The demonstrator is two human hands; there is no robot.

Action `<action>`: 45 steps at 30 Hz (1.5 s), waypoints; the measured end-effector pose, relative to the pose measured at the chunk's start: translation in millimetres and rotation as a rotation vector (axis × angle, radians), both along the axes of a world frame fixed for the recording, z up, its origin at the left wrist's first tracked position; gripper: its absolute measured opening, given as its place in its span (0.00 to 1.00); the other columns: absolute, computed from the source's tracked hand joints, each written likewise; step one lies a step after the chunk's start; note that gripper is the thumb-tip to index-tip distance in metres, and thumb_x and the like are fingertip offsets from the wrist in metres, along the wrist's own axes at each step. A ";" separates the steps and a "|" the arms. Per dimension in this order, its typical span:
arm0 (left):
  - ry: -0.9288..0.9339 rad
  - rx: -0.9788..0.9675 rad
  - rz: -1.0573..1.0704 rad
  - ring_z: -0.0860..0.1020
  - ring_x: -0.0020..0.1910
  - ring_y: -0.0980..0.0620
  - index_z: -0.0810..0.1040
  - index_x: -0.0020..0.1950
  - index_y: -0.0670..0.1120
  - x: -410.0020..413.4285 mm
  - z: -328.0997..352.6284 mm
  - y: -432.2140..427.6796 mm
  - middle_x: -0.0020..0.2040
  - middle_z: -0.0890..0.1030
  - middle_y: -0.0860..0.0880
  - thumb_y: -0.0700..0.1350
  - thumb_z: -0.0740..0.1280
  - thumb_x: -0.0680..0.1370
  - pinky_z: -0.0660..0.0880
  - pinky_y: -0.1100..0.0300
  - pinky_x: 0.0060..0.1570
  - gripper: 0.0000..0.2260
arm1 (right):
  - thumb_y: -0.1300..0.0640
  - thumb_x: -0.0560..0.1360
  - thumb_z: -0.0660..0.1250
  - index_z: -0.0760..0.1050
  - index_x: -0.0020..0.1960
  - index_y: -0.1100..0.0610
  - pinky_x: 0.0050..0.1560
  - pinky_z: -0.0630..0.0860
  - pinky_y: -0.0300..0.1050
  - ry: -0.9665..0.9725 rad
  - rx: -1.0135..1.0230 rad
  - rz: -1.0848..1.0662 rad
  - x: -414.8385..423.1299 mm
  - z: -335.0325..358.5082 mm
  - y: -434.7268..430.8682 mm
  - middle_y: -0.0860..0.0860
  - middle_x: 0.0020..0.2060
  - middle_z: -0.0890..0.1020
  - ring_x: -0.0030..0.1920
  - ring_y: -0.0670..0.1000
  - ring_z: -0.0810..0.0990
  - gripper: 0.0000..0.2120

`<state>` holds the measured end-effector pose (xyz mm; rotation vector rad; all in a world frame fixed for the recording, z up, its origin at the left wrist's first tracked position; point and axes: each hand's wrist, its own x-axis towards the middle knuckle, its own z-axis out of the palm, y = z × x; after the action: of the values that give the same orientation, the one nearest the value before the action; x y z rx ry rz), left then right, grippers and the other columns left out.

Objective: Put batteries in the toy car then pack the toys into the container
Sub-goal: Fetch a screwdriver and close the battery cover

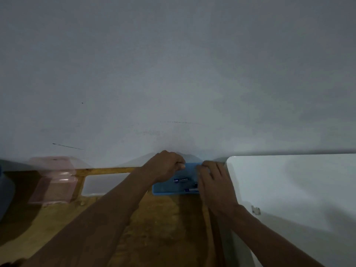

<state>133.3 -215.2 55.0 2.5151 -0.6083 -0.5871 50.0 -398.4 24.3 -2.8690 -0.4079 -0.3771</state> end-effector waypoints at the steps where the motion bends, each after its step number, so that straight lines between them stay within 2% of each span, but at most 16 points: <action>1: -0.010 0.003 -0.002 0.78 0.57 0.48 0.79 0.65 0.46 -2.9 0.0 0.0 0.62 0.81 0.46 0.48 0.61 0.82 0.74 0.56 0.57 0.14 | 0.58 0.65 0.76 0.74 0.59 0.60 0.50 0.79 0.55 0.030 -0.014 -0.048 3.1 2.1 -2.8 0.59 0.54 0.79 0.54 0.60 0.79 0.24; 2: -0.025 0.006 -0.006 0.79 0.56 0.47 0.79 0.65 0.46 -6.1 0.0 0.0 0.61 0.81 0.46 0.48 0.61 0.83 0.74 0.56 0.56 0.14 | 0.59 0.63 0.78 0.74 0.61 0.60 0.51 0.79 0.55 0.071 -0.036 -0.081 6.1 3.3 -4.5 0.60 0.56 0.79 0.55 0.61 0.78 0.28; 4: -0.039 0.006 -0.013 0.79 0.55 0.47 0.79 0.65 0.46 -13.6 0.0 -0.2 0.60 0.82 0.46 0.47 0.62 0.82 0.74 0.58 0.53 0.14 | 0.58 0.60 0.81 0.75 0.60 0.60 0.50 0.79 0.54 0.157 -0.078 -0.080 10.6 4.6 -5.8 0.58 0.53 0.81 0.54 0.60 0.79 0.31; 7: -0.031 0.056 -0.034 0.77 0.59 0.46 0.78 0.67 0.47 -25.6 1.1 2.9 0.62 0.80 0.44 0.46 0.65 0.81 0.73 0.54 0.59 0.15 | 0.55 0.58 0.82 0.80 0.51 0.56 0.47 0.80 0.50 0.253 -0.151 -0.046 8.2 2.7 -6.9 0.54 0.46 0.82 0.48 0.57 0.80 0.24; 9: -0.060 0.116 -0.039 0.74 0.63 0.46 0.74 0.71 0.47 -35.9 -0.4 10.7 0.65 0.76 0.44 0.46 0.65 0.81 0.70 0.56 0.62 0.18 | 0.53 0.58 0.82 0.81 0.49 0.54 0.45 0.81 0.49 0.274 -0.144 -0.055 1.7 1.7 -7.1 0.54 0.48 0.83 0.48 0.57 0.81 0.21; 11: -0.108 0.151 -0.030 0.72 0.64 0.47 0.72 0.72 0.47 -47.3 -4.7 21.2 0.66 0.74 0.44 0.45 0.65 0.80 0.67 0.59 0.62 0.20 | 0.51 0.65 0.78 0.79 0.53 0.53 0.51 0.81 0.50 0.294 -0.120 -0.056 -6.6 1.1 -5.5 0.54 0.55 0.80 0.55 0.58 0.80 0.19; 14: -0.203 0.177 -0.023 0.70 0.64 0.48 0.73 0.71 0.48 -61.6 -12.5 31.5 0.65 0.74 0.46 0.45 0.66 0.79 0.65 0.59 0.64 0.20 | 0.50 0.74 0.69 0.74 0.62 0.53 0.62 0.76 0.51 0.347 -0.096 -0.008 -17.0 0.0 -4.6 0.54 0.64 0.74 0.64 0.57 0.73 0.18; 17: -0.231 0.210 -0.016 0.69 0.65 0.48 0.72 0.71 0.47 -68.3 -19.5 30.9 0.66 0.73 0.47 0.45 0.67 0.78 0.65 0.58 0.65 0.21 | 0.48 0.76 0.65 0.71 0.66 0.52 0.68 0.70 0.49 0.403 -0.076 0.004 -21.6 0.0 -4.9 0.53 0.66 0.71 0.66 0.54 0.69 0.20; 22: -0.289 0.248 -0.008 0.66 0.69 0.48 0.69 0.71 0.47 -75.6 -27.8 25.5 0.70 0.70 0.47 0.43 0.65 0.79 0.65 0.58 0.68 0.20 | 0.44 0.76 0.64 0.70 0.67 0.52 0.69 0.67 0.45 0.491 -0.047 0.002 -21.7 -2.6 -5.2 0.50 0.66 0.70 0.66 0.51 0.68 0.22; 27: -0.290 0.250 0.000 0.67 0.68 0.49 0.69 0.70 0.47 -71.5 -32.3 25.1 0.70 0.70 0.48 0.44 0.66 0.79 0.66 0.58 0.68 0.19 | 0.48 0.79 0.61 0.69 0.67 0.55 0.69 0.63 0.43 0.528 -0.044 -0.035 -12.6 -6.5 -6.2 0.51 0.67 0.71 0.66 0.51 0.67 0.19; 31: -0.279 0.251 0.014 0.67 0.68 0.49 0.70 0.69 0.47 -66.7 -37.3 25.0 0.69 0.70 0.48 0.45 0.67 0.78 0.67 0.58 0.66 0.20 | 0.48 0.79 0.60 0.68 0.68 0.55 0.69 0.60 0.42 0.570 -0.033 -0.052 -8.3 -13.2 -8.6 0.51 0.68 0.70 0.68 0.51 0.66 0.20; 36: -0.324 0.220 0.032 0.69 0.65 0.45 0.75 0.66 0.43 -65.8 -43.1 22.9 0.66 0.74 0.44 0.41 0.68 0.77 0.69 0.56 0.62 0.17 | 0.57 0.81 0.58 0.71 0.65 0.60 0.67 0.62 0.44 0.570 -0.032 -0.064 1.8 -8.6 -8.2 0.54 0.65 0.71 0.68 0.54 0.67 0.15; 40: -0.359 0.201 0.063 0.72 0.61 0.43 0.78 0.62 0.42 -68.9 -48.1 20.8 0.62 0.77 0.43 0.39 0.71 0.75 0.73 0.53 0.58 0.16 | 0.58 0.80 0.60 0.71 0.65 0.62 0.68 0.64 0.48 0.574 -0.045 -0.054 -0.4 -10.6 -9.1 0.58 0.64 0.73 0.66 0.57 0.68 0.15; 42: -0.355 0.215 0.055 0.70 0.65 0.46 0.75 0.65 0.44 -71.7 -45.7 18.2 0.65 0.74 0.45 0.41 0.69 0.77 0.71 0.56 0.62 0.17 | 0.60 0.78 0.63 0.74 0.61 0.63 0.65 0.68 0.52 0.569 -0.041 -0.047 -4.2 -7.3 -5.3 0.60 0.60 0.75 0.63 0.60 0.72 0.13; 43: -0.347 0.226 0.055 0.68 0.66 0.47 0.74 0.67 0.45 -73.5 -44.7 17.9 0.67 0.72 0.46 0.42 0.69 0.77 0.69 0.58 0.63 0.18 | 0.60 0.75 0.68 0.76 0.58 0.64 0.62 0.71 0.55 0.552 -0.028 -0.056 -5.7 -7.3 -3.6 0.61 0.57 0.77 0.60 0.62 0.74 0.14; 45: -0.368 0.246 0.051 0.71 0.65 0.47 0.76 0.64 0.45 -75.6 -43.0 18.4 0.65 0.74 0.46 0.43 0.74 0.73 0.72 0.60 0.61 0.21 | 0.61 0.62 0.79 0.78 0.50 0.66 0.49 0.79 0.59 0.549 0.011 -0.079 -5.5 -11.2 -3.4 0.62 0.47 0.81 0.48 0.64 0.81 0.19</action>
<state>57.7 -196.8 12.0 2.8913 -0.6296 -0.1870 44.5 -401.9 13.1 -2.8207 -0.1875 0.3931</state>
